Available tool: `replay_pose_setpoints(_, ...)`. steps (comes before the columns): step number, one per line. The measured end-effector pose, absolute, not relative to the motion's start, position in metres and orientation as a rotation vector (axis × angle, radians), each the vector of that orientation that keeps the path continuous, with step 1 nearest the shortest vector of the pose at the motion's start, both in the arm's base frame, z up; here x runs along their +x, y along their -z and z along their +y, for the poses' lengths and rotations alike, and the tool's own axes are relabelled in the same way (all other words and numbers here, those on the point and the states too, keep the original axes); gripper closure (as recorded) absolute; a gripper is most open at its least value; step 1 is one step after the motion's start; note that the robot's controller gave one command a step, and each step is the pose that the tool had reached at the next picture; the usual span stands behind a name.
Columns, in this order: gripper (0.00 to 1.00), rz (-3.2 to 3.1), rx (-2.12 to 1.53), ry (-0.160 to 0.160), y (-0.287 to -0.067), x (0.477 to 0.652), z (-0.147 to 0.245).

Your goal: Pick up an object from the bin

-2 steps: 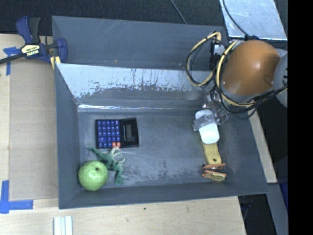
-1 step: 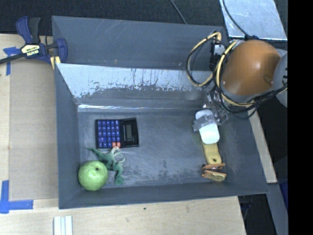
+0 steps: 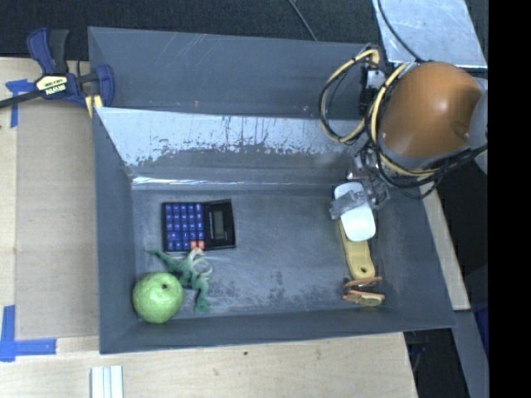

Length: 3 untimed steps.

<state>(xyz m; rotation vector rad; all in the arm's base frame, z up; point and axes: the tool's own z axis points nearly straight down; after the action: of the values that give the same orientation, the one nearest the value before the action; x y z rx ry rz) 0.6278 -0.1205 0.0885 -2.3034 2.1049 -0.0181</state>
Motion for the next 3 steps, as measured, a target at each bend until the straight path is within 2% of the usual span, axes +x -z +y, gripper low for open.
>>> replay_pose_setpoints(2, 1.00, 2.110, -2.296, 0.018, -0.124, 0.628, -0.120)
replay_pose_setpoints(3, 1.00, 2.111, -2.294, 0.016, -0.149, 0.628, -0.120)
